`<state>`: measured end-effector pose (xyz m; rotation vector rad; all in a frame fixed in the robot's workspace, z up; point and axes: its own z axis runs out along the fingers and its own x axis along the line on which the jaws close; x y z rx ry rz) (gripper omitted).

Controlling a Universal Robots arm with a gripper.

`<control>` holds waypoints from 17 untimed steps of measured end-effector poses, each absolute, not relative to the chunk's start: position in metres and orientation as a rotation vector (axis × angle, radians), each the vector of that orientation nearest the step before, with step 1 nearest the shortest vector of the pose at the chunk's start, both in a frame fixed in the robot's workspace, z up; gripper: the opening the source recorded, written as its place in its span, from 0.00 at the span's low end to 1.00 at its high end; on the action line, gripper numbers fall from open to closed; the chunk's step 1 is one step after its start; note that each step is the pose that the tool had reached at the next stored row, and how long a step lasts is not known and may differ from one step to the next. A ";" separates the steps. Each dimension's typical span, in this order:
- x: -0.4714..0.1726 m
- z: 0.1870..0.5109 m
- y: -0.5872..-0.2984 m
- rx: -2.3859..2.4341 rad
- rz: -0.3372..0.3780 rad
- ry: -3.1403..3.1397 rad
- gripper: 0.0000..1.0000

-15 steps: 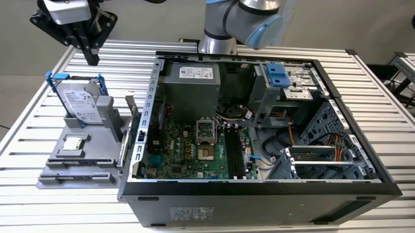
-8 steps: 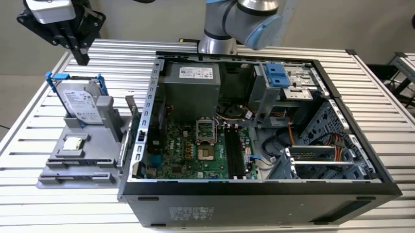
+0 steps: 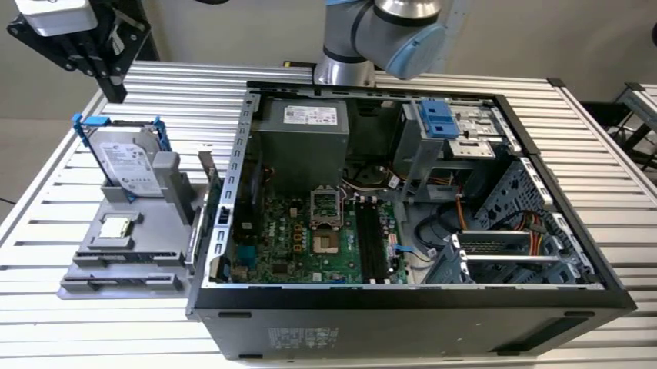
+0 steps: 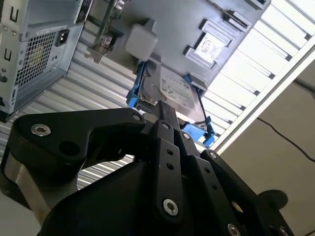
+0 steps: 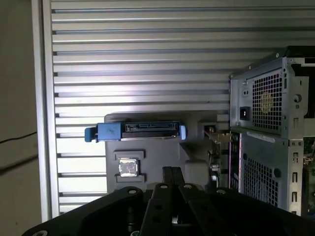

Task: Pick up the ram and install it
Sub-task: 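Reach for the ram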

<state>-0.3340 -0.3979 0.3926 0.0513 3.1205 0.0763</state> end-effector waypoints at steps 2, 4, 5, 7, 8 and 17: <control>-0.338 0.393 -0.398 0.051 0.076 3.121 0.00; -0.342 0.393 -0.398 0.050 0.076 3.121 0.00; -0.343 0.393 -0.397 0.050 0.076 3.121 0.00; -0.346 0.393 -0.397 0.048 0.076 3.120 0.00; -0.346 0.393 -0.397 0.048 0.076 3.121 0.00; -0.348 0.393 -0.405 0.048 0.076 3.121 0.00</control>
